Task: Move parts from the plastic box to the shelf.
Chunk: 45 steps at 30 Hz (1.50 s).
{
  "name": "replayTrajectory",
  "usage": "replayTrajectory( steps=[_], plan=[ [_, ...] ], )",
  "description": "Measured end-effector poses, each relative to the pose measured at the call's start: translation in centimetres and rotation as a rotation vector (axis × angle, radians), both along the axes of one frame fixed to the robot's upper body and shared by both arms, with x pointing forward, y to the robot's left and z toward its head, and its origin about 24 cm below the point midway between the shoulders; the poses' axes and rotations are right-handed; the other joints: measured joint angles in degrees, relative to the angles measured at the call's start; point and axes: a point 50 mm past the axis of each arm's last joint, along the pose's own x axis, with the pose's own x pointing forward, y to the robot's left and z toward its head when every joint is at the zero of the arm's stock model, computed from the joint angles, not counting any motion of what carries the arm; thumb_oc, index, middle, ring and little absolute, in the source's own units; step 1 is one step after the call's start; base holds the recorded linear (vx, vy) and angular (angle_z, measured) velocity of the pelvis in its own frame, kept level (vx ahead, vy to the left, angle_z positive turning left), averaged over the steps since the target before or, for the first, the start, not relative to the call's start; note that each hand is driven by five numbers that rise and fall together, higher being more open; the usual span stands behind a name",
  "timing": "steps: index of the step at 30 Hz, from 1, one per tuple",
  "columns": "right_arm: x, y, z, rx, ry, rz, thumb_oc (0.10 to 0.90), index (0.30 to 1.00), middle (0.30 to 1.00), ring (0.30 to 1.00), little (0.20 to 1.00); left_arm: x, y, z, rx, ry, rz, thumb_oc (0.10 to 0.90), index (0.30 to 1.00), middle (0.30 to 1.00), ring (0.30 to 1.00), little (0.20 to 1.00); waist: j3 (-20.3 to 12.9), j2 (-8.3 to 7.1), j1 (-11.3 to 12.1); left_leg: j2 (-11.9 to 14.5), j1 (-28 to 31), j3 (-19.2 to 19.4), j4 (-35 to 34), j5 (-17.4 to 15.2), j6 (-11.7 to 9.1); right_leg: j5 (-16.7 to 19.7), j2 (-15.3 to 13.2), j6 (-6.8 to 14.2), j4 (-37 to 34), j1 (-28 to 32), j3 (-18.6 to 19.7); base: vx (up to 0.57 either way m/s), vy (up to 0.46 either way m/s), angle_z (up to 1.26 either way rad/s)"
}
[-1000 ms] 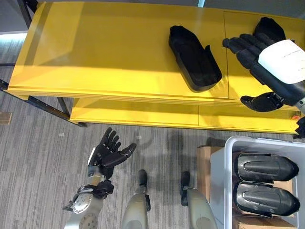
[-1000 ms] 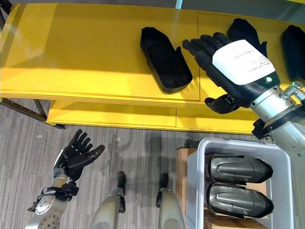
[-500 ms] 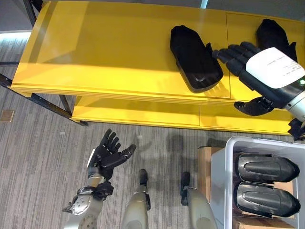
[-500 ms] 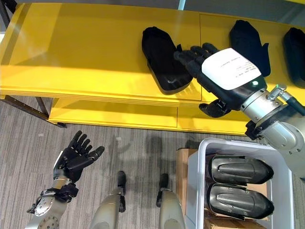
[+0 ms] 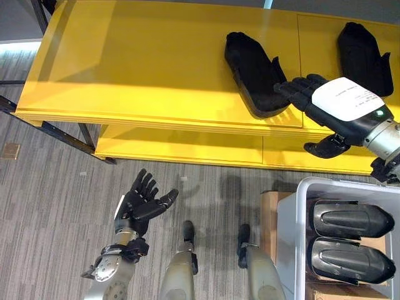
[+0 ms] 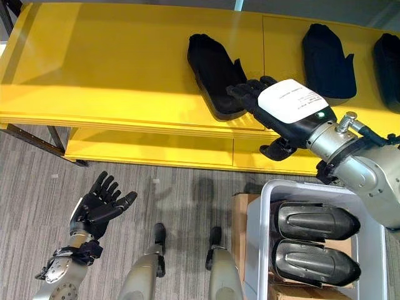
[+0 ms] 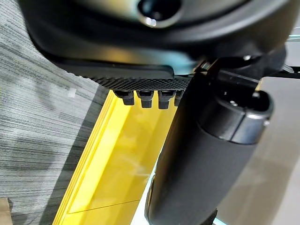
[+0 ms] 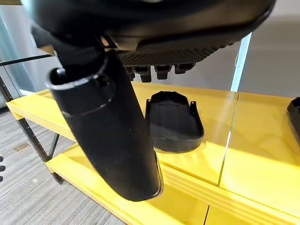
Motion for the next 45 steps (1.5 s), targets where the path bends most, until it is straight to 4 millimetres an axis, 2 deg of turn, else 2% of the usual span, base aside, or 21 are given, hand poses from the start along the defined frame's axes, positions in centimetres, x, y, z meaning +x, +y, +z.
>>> replayTrajectory(
  steps=[14, 23, 36, 45],
  plan=[
    [1.8, 0.9, 1.4, 0.052, 0.097, 0.031, 0.9, 1.0, 1.0, 1.0, 1.0, 0.0, 0.0, 0.1, 0.004, -0.006, -0.011, 0.9, 1.0, 1.0, 1.0, 1.0, 0.0, 0.03, 1.6, -0.1, -0.2, -0.2, -0.1, 0.3, -0.3, -0.1, -0.1, 0.0, 0.0, 0.0, -0.4, 0.0, -0.001, 0.01],
    [3.5, -0.8, 0.7, 0.046, 0.151, -0.076, 0.9, 1.0, 1.0, 1.0, 1.0, 0.0, 0.2, 0.2, 0.024, -0.005, -0.037, 0.9, 1.0, 1.0, 1.0, 1.0, 0.0, 0.01, 2.4, -0.1, -0.8, -0.9, -0.2, 0.6, -0.4, -0.1, -0.2, -0.1, 0.0, -0.1, -1.3, 0.0, -0.001, 0.04],
    [4.8, -2.6, 0.7, 0.083, 0.174, -0.173, 0.9, 1.0, 1.0, 1.0, 1.0, 0.0, 0.4, 0.4, -0.003, -0.02, -0.025, 0.9, 1.0, 1.0, 1.0, 1.0, 0.0, -0.04, 3.6, -0.2, -1.1, -1.6, -0.5, 0.8, -0.6, -0.6, -0.3, -0.2, 0.0, -0.1, -2.0, 0.0, 0.001, 0.02],
    [5.2, -2.4, 0.8, 0.084, 0.172, -0.174, 0.9, 1.0, 1.0, 1.0, 1.0, 0.0, 0.4, 0.4, -0.004, -0.021, -0.025, 0.9, 1.0, 1.0, 1.0, 1.0, 0.1, -0.13, 4.0, -0.2, -1.2, -1.9, -0.5, 0.8, -0.6, -0.6, -0.3, -0.2, -0.1, -0.1, -2.2, 0.0, 0.0, 0.0]
  ],
)
